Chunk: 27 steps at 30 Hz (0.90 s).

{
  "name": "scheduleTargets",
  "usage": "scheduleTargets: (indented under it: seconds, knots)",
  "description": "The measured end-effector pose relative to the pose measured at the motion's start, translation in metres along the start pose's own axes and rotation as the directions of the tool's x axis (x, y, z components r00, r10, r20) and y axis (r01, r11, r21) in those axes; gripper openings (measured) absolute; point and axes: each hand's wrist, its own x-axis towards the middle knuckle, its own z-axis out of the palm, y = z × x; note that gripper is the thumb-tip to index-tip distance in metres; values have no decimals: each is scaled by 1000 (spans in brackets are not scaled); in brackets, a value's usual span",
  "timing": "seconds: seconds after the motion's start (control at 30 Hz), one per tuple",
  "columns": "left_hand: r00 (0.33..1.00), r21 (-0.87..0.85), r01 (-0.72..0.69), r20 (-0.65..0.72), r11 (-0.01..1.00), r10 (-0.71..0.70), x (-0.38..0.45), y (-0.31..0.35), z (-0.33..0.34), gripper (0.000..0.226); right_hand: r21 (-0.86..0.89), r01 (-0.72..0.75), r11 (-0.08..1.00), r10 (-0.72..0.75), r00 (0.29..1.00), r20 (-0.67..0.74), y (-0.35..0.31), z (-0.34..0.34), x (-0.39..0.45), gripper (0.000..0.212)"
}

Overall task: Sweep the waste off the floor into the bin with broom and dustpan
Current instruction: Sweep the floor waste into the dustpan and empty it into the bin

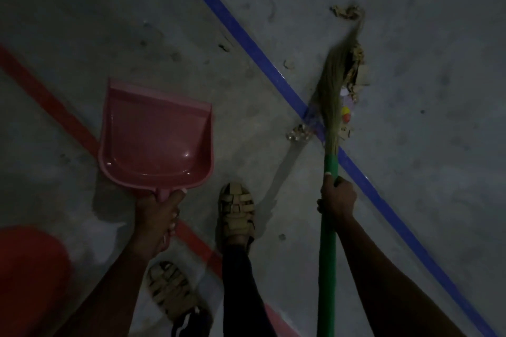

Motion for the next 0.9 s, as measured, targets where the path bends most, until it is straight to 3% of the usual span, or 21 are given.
scheduleTargets:
  seconds: [0.2, 0.5, 0.63, 0.73, 0.9]
  knots:
    - [999, 29, 32, -22, 999, -31, -30, -22, -39, 25, -87, 224, 971, -223, 975, 21, 15, 6, -52, 31]
    - [995, 6, 93, -33, 996, -92, -43, -66, -86, 23, -165, 479, 862, -460, 876, 141, 11, 82, -104, 37]
    - [996, 3, 70, -47, 998, -69, -51, -68, -83, 26, -226, 584, 779, -515, 803, 299, 9, 118, -121, 36]
    - [996, -15, 72, -49, 997, -72, -53, -67, -81, 29, -339, 628, 700, -504, 771, 389, 15, 133, -125, 48]
    - [995, -20, 90, -42, 996, -91, -50, -65, -80, 30, -529, 565, 633, -438, 825, 358, 46, 125, -111, 56]
